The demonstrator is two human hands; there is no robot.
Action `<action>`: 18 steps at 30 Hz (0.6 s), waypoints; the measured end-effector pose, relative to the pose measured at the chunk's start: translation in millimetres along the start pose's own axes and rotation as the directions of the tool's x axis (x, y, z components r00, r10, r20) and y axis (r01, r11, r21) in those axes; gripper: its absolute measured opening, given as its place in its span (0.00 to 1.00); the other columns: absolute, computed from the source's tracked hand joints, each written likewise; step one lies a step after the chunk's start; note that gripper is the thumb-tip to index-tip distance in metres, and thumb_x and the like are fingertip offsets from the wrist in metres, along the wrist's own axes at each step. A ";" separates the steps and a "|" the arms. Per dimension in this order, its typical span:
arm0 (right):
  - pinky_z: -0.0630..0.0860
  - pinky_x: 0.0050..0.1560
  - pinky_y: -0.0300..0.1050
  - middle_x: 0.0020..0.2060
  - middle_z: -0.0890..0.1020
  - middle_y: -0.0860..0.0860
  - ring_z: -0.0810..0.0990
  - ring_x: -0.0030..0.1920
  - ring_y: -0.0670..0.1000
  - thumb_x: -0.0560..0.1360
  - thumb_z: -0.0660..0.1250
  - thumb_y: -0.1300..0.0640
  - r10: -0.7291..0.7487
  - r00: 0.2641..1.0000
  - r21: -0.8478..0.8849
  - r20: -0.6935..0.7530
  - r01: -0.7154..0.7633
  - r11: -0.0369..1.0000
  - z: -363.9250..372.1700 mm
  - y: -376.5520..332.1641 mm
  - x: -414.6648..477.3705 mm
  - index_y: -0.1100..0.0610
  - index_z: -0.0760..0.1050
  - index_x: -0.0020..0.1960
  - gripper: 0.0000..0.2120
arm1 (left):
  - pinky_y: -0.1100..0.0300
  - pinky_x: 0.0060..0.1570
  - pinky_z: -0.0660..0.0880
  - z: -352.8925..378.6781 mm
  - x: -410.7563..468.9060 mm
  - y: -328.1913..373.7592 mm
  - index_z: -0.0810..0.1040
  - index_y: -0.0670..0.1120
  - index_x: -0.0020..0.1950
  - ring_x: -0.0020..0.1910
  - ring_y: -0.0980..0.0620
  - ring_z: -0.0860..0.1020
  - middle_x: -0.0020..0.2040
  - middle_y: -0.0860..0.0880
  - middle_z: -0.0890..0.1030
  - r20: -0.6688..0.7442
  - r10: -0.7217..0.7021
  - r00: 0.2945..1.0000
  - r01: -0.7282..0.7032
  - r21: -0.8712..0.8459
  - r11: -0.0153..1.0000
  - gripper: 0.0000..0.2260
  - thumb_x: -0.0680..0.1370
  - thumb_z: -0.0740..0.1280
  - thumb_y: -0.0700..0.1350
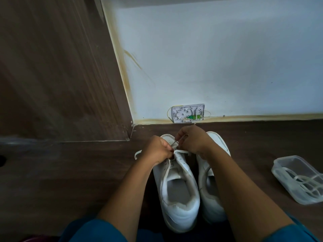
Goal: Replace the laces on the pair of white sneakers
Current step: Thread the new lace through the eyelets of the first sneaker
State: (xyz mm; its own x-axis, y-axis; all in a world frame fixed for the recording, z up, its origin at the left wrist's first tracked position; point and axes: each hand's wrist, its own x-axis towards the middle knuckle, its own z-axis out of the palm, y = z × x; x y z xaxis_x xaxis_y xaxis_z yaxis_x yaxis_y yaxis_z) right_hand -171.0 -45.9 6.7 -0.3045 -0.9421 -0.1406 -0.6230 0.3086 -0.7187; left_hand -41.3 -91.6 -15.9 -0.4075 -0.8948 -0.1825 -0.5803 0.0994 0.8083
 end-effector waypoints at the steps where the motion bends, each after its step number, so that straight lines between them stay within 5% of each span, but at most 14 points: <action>1: 0.73 0.40 0.37 0.42 0.82 0.52 0.79 0.43 0.49 0.69 0.70 0.66 -0.003 1.000 -0.038 -0.008 0.003 0.999 0.2 -0.2 -0.2 0.53 0.77 0.39 0.09 | 0.60 0.42 0.74 -0.3 0.2 -0.2 0.77 0.47 0.30 0.30 0.54 0.74 0.30 0.49 0.77 0.007 0.000 1.000 0.000 -0.007 1.000 0.14 0.67 0.71 0.29; 5: 0.73 0.42 0.37 0.46 0.82 0.51 0.79 0.47 0.49 0.71 0.69 0.65 -0.019 0.988 -0.064 -0.151 0.010 0.998 0.3 1.1 1.9 0.53 0.75 0.42 0.08 | 0.63 0.36 0.73 -0.3 0.0 1.1 0.76 0.45 0.31 0.30 0.55 0.74 0.31 0.48 0.77 0.025 -0.007 1.000 0.007 -0.016 1.000 0.13 0.68 0.70 0.28; 11: 0.71 0.42 0.37 0.45 0.80 0.50 0.77 0.45 0.47 0.70 0.70 0.64 -0.037 0.994 -0.123 -0.108 0.023 0.992 -0.4 0.3 3.1 0.52 0.73 0.42 0.09 | 0.63 0.35 0.72 0.2 1.4 -0.2 0.76 0.45 0.31 0.30 0.54 0.73 0.31 0.48 0.77 0.020 -0.009 1.000 0.010 -0.041 0.999 0.13 0.68 0.70 0.28; 18: 0.70 0.26 0.35 0.39 0.78 0.50 0.75 0.37 0.48 0.68 0.70 0.64 -0.055 0.998 -0.019 0.001 0.055 0.998 1.1 -0.5 -0.5 0.54 0.74 0.44 0.09 | 0.64 0.34 0.71 1.5 0.9 -4.9 0.77 0.45 0.30 0.28 0.55 0.72 0.28 0.49 0.76 0.031 0.026 0.999 -0.024 -0.058 0.998 0.13 0.68 0.70 0.29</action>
State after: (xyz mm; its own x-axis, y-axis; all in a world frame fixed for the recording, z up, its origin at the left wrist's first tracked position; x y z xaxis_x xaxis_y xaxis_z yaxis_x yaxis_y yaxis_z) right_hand -169.8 -45.7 6.4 -0.2690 -0.9578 -0.1015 -0.6527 0.2588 -0.7120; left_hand -39.9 -92.2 -20.9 -0.4437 -0.8781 -0.1790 -0.5284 0.0950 0.8436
